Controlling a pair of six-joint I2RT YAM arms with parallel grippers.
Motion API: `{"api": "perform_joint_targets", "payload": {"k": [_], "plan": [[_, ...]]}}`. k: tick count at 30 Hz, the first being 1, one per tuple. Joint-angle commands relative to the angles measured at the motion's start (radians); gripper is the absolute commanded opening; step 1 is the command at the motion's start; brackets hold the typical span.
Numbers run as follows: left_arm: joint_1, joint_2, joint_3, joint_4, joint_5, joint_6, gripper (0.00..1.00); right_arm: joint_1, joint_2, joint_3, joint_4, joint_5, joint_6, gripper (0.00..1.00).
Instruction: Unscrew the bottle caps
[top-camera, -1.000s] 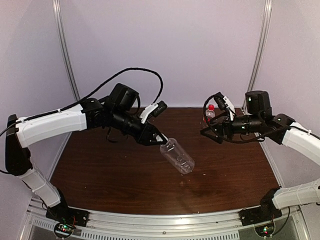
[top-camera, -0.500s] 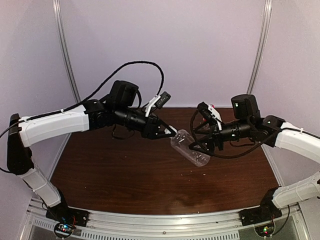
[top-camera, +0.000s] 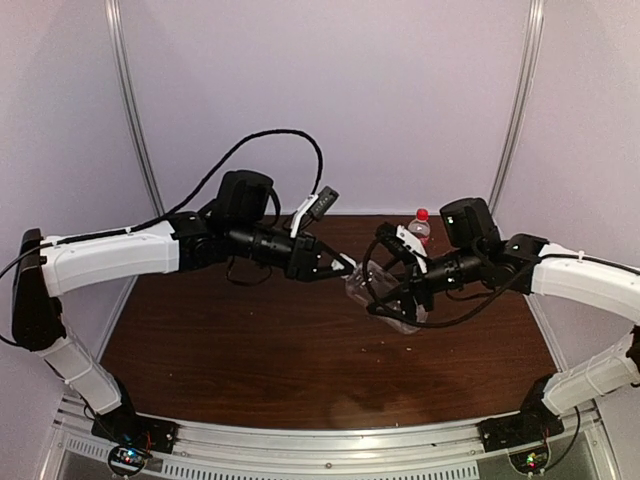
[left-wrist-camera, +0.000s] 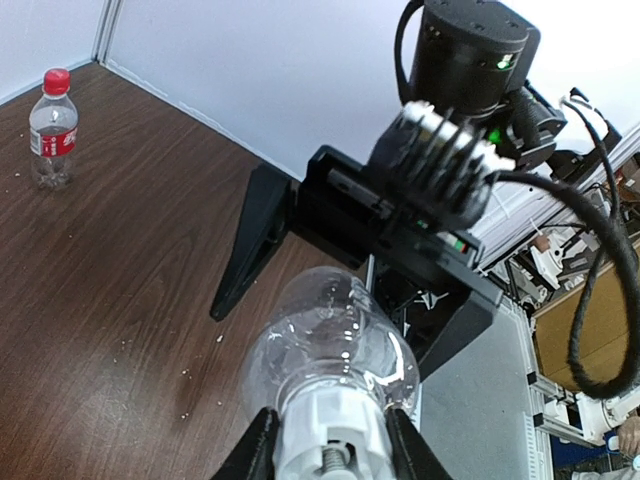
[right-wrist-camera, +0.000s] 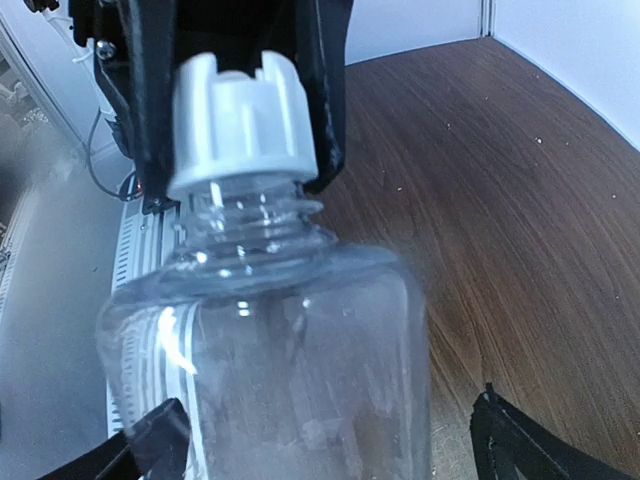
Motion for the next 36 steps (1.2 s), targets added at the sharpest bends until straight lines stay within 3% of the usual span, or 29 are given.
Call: {"api": "perform_joint_targets", "payload": {"k": [1,13,17,21,24,30,32,36], "plan": [[-0.003,-0.040,-0.001,0.089,0.033,-0.021,0.15,0.010,0.030,0.028,0.023,-0.014,-0.027,0.98],[-0.003,-0.043,-0.043,0.109,0.048,-0.024,0.14,0.027,-0.001,0.003,0.063,-0.009,-0.006,0.75],[-0.003,-0.053,-0.057,0.111,0.049,-0.020,0.19,0.028,-0.034,-0.030,0.111,-0.017,0.016,0.67],[-0.003,-0.072,-0.078,0.150,0.044,-0.008,0.35,0.030,-0.064,-0.068,0.171,-0.045,0.068,0.59],[-0.003,-0.096,-0.091,0.155,0.025,0.017,0.57,0.031,-0.078,-0.093,0.215,-0.077,0.102,0.53],[-0.002,-0.194,-0.144,0.163,-0.021,0.090,0.90,0.038,-0.074,-0.083,0.225,-0.133,0.129,0.48],[-0.003,-0.229,-0.170,0.191,-0.021,0.106,0.95,0.044,-0.069,-0.079,0.230,-0.153,0.134,0.47],[-0.003,-0.271,-0.204,0.245,-0.011,0.127,0.96,0.059,-0.051,-0.073,0.265,-0.196,0.169,0.45]]}}
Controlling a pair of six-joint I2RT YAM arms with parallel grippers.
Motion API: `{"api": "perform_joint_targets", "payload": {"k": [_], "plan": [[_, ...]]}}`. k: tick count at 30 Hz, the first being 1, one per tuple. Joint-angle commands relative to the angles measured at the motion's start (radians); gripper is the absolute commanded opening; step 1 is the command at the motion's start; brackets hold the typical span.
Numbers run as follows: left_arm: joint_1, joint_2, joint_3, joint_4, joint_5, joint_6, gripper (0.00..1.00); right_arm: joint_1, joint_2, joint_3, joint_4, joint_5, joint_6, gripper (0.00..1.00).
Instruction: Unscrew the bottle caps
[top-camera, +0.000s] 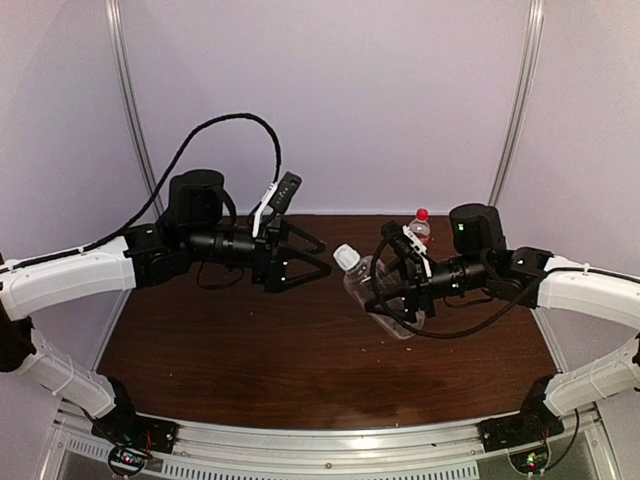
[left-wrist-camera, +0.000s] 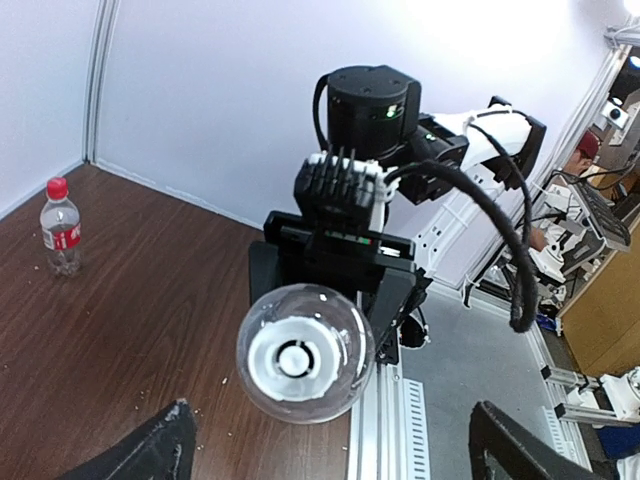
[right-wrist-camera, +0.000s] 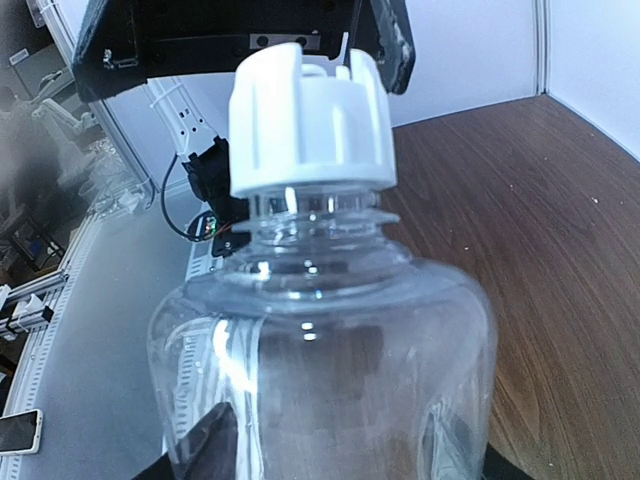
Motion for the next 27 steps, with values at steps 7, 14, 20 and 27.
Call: {"api": "perform_joint_targets", "payload": {"k": [7,14,20,27], "plan": [[0.002,-0.026,-0.049,0.232,0.072,0.073,0.91,0.062,0.058,0.018,0.170,-0.148,0.121,0.43],[0.000,-0.006,-0.078,0.342,0.160,0.051,0.82,0.074,0.087,0.002,0.296,-0.221,0.200,0.42],[0.000,0.019,-0.110,0.433,0.199,-0.002,0.71,0.074,0.103,-0.002,0.345,-0.246,0.228,0.41],[0.000,0.045,-0.125,0.533,0.209,-0.080,0.54,0.074,0.121,-0.005,0.368,-0.252,0.232,0.40]]}}
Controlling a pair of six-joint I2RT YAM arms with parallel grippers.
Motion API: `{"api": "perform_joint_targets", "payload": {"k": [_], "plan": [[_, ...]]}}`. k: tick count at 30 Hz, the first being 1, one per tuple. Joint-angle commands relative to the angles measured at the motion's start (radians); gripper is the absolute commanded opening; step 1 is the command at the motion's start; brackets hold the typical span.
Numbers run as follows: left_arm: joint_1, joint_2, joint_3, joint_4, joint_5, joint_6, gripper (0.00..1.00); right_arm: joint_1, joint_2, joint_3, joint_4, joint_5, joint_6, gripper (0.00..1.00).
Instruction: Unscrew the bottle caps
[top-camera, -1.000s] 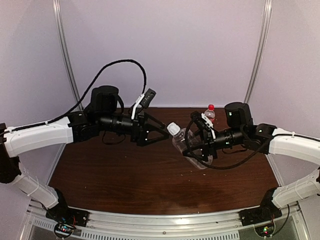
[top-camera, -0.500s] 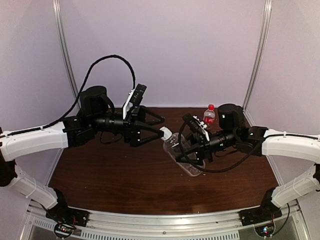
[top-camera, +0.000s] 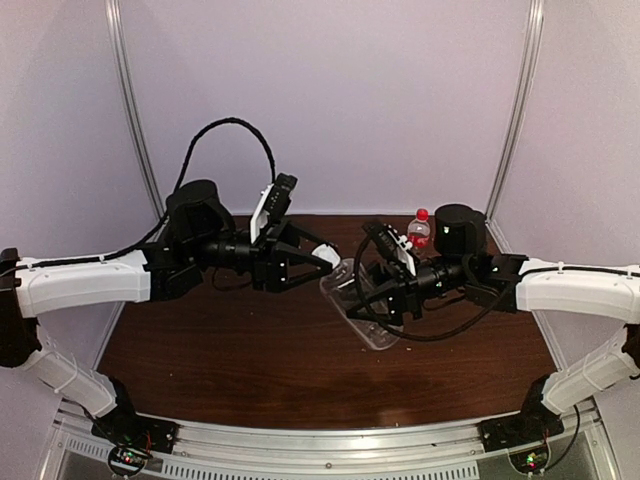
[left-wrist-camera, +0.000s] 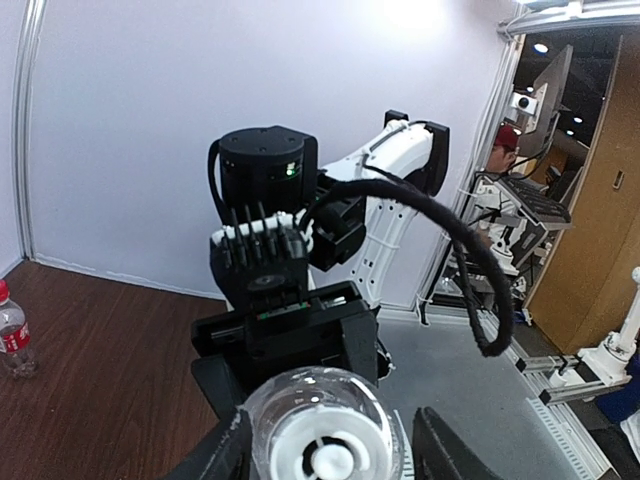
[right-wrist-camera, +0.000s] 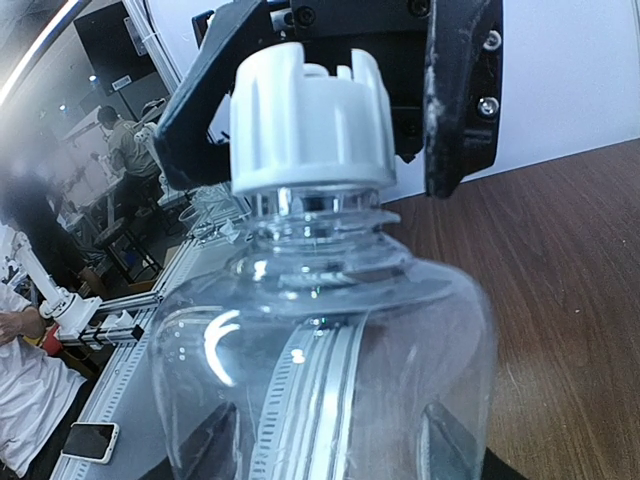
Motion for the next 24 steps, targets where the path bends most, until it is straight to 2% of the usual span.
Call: {"api": "perform_joint_targets", "payload": {"k": [1,5,11,17,21,24], "plan": [[0.000,0.012,-0.023,0.143,0.028,-0.063,0.52,0.006,0.007,-0.005,0.054,-0.024,0.009,0.40],[0.000,0.012,-0.037,0.181,0.028,-0.102,0.40,0.006,0.010,-0.006,0.058,-0.025,0.013,0.40],[0.000,0.006,-0.062,0.216,0.014,-0.131,0.30,0.006,0.005,-0.012,0.061,-0.010,0.015,0.39],[0.000,-0.005,-0.072,0.201,-0.077,-0.177,0.00,0.006,-0.014,0.000,-0.007,0.119,-0.013,0.33],[-0.002,-0.036,-0.059,0.103,-0.239,-0.217,0.00,0.007,-0.025,0.033,-0.112,0.252,-0.071,0.31],[-0.009,-0.051,-0.021,-0.021,-0.384,-0.252,0.00,0.008,-0.034,0.033,-0.131,0.371,-0.093,0.31]]}}
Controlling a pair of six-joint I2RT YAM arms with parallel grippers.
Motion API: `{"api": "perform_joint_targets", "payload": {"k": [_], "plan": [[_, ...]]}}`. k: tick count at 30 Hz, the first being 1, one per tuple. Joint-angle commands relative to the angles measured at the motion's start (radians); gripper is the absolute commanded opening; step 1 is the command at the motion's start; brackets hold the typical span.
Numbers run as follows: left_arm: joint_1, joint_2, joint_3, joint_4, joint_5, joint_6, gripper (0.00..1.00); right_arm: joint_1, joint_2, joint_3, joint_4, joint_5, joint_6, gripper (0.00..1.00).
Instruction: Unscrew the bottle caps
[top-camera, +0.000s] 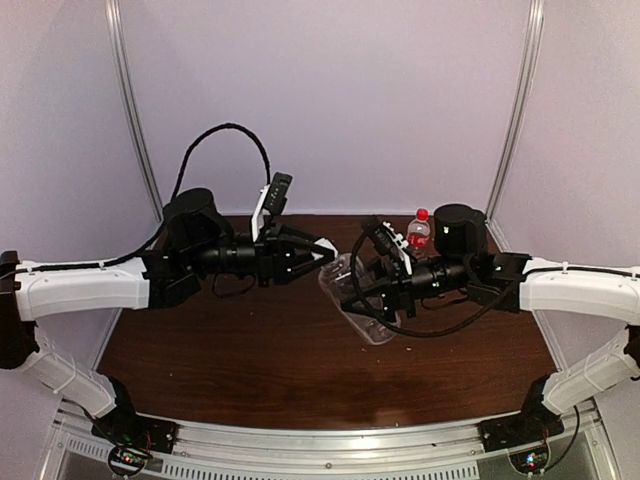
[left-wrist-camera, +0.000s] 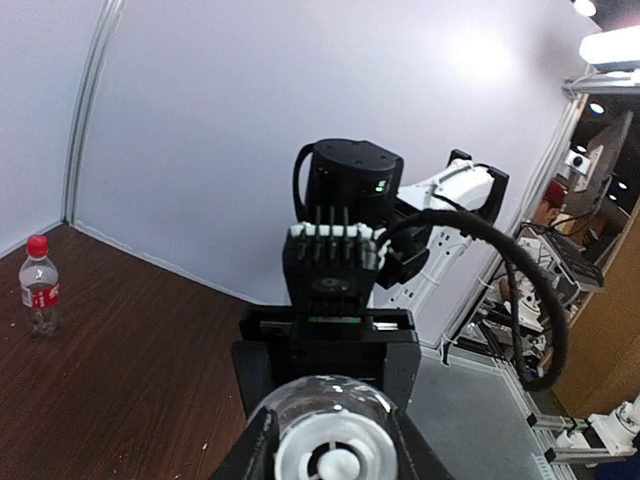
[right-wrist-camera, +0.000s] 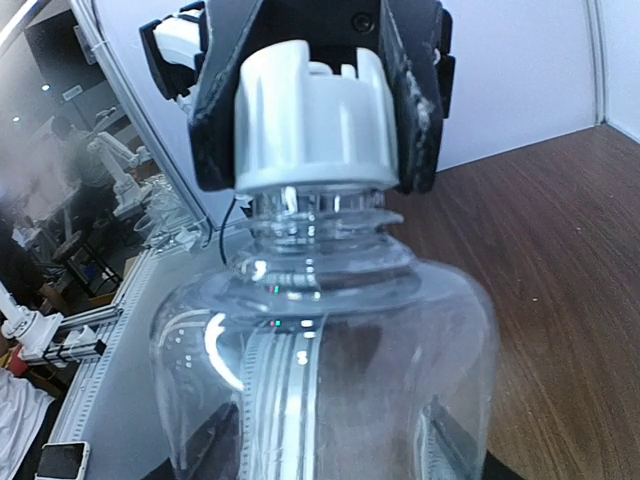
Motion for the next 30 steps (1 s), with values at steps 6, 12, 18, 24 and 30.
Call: {"api": "perform_joint_targets", "payload": {"k": [6,12,18,24,30], "plan": [[-0.058,-0.044,0.122,-0.334,-0.540,-0.192,0.00,0.021,-0.019,0.016,-0.084,0.475,-0.090,0.30],[-0.061,-0.028,0.120,-0.282,-0.553,-0.196,0.14,0.026,0.002,0.024,-0.106,0.496,-0.108,0.29],[-0.049,-0.037,0.100,-0.220,-0.435,-0.123,0.48,0.027,-0.018,0.005,-0.085,0.360,-0.117,0.30],[-0.025,-0.086,0.075,-0.213,-0.259,0.005,0.75,0.025,-0.040,-0.025,-0.056,0.231,-0.122,0.32],[-0.015,-0.139,0.090,-0.311,-0.128,0.179,0.87,0.024,-0.026,-0.017,-0.025,0.022,-0.108,0.36]]}}
